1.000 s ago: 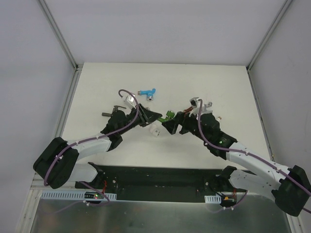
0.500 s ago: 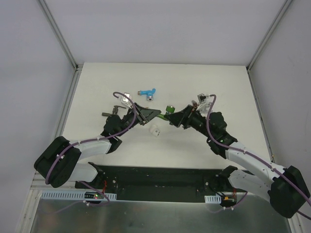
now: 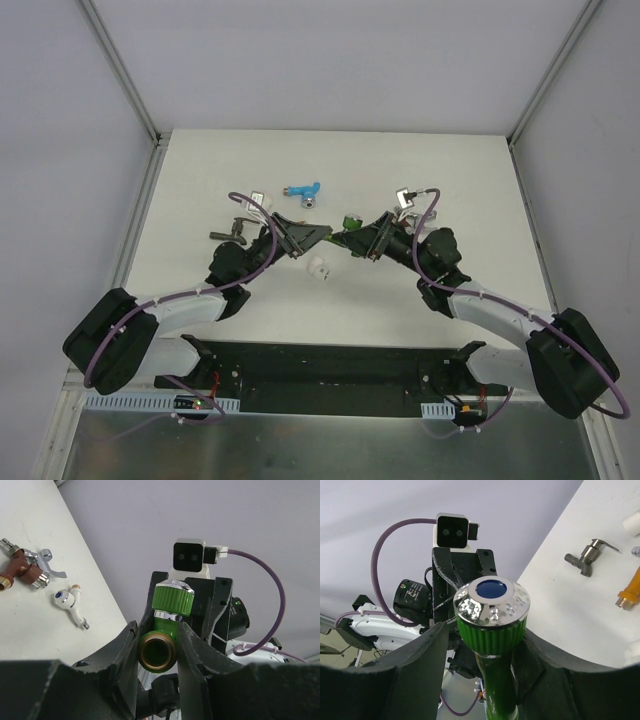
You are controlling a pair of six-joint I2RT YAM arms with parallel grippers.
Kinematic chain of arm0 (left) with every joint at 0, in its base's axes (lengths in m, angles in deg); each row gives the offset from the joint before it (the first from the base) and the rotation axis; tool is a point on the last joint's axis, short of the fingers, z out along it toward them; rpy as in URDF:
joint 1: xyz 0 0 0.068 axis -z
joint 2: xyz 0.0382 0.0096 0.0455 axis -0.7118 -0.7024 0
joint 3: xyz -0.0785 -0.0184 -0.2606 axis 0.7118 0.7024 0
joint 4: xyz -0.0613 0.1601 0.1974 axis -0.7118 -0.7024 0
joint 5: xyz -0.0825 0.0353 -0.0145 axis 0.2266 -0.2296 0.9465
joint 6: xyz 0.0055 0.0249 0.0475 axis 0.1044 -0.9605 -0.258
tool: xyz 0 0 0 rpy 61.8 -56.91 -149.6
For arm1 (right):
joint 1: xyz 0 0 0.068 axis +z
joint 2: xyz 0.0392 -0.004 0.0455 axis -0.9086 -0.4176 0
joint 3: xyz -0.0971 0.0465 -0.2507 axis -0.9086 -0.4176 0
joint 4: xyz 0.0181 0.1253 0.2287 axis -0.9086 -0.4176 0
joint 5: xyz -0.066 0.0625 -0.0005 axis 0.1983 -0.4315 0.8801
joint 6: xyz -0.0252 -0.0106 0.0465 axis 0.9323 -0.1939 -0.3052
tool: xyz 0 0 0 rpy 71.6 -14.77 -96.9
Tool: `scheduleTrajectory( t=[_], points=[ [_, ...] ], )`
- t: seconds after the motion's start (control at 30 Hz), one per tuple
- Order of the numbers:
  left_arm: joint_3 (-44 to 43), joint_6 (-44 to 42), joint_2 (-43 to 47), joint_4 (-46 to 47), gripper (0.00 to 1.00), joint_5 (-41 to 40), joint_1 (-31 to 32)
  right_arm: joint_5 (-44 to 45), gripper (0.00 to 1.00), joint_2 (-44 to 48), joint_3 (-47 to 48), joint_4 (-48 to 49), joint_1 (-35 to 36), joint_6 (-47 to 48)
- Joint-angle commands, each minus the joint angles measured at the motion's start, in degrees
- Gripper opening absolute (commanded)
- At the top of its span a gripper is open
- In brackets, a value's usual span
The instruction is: Install the water faucets
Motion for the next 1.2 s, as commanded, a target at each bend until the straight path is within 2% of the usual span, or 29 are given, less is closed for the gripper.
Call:
scheduleTrajectory(
  t=[0.0, 0.17, 0.3, 0.9, 1.17],
  points=[
    [0.51, -0.71, 1.74, 11.07, 0.0, -2.43, 1.03, -3.88, 0.56, -0.15, 0.38, 11.35, 0.09, -2.34],
    [0.6, -0.8, 1.91, 11.07, 0.0, -4.1, 1.2, -4.59, 0.48, -0.32, 0.46, 11.71, 0.01, -2.17],
    [0.51, -0.8, 1.74, 11.07, 0.0, -5.16, 1.55, -4.94, 0.47, -0.67, 0.38, 12.32, 0.09, -2.26],
    [2.35, 0.35, 1.74, 11.34, 0.0, -10.43, 2.87, -6.78, 0.49, -1.82, -0.5, 16.28, 0.01, -2.87],
    [2.62, 0.52, 1.74, 11.34, 0.0, -11.31, 3.31, -7.13, 0.54, -2.34, -1.12, 17.68, 0.18, -2.61]
  ],
)
